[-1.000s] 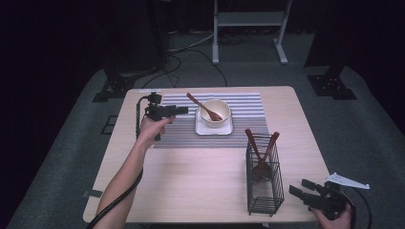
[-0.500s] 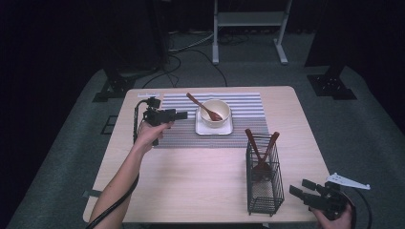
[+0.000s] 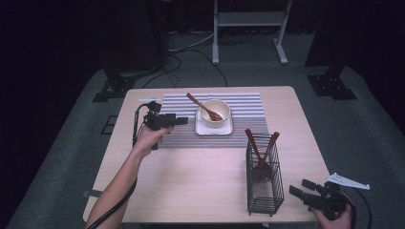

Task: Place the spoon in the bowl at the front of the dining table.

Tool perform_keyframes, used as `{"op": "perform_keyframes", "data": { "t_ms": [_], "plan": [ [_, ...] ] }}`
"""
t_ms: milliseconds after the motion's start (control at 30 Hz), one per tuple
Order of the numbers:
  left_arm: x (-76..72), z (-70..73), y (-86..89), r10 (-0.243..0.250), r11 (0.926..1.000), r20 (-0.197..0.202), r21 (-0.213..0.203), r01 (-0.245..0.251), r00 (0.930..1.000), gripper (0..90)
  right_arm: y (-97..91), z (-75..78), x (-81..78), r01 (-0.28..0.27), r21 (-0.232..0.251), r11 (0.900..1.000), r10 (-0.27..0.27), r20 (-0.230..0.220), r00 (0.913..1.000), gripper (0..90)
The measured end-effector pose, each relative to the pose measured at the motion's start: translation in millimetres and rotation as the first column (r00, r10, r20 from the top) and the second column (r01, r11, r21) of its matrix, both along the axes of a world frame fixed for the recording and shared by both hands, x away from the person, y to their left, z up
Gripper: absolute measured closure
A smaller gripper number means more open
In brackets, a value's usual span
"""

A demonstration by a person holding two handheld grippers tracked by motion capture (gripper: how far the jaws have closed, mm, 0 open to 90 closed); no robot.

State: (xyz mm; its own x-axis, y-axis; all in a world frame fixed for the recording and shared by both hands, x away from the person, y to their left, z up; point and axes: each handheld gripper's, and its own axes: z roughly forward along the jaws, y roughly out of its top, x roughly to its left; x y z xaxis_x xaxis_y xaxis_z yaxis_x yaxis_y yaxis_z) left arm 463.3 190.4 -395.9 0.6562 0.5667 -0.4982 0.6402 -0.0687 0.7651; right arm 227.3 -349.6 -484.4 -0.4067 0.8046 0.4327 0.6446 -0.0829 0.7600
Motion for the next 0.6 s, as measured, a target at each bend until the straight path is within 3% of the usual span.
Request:
{"op": "perform_keyframes", "data": {
  "t_ms": [600],
  "plan": [
    [-21.3, -7.1, 1.3, -0.032, 0.9993, 0.009, 0.019, 0.032, 0.9994, 1.3, 0.3, -0.2, 0.0, 0.001, -0.002, 1.0, -0.001, -0.004, 1.0, 19.0]
  ]
}}
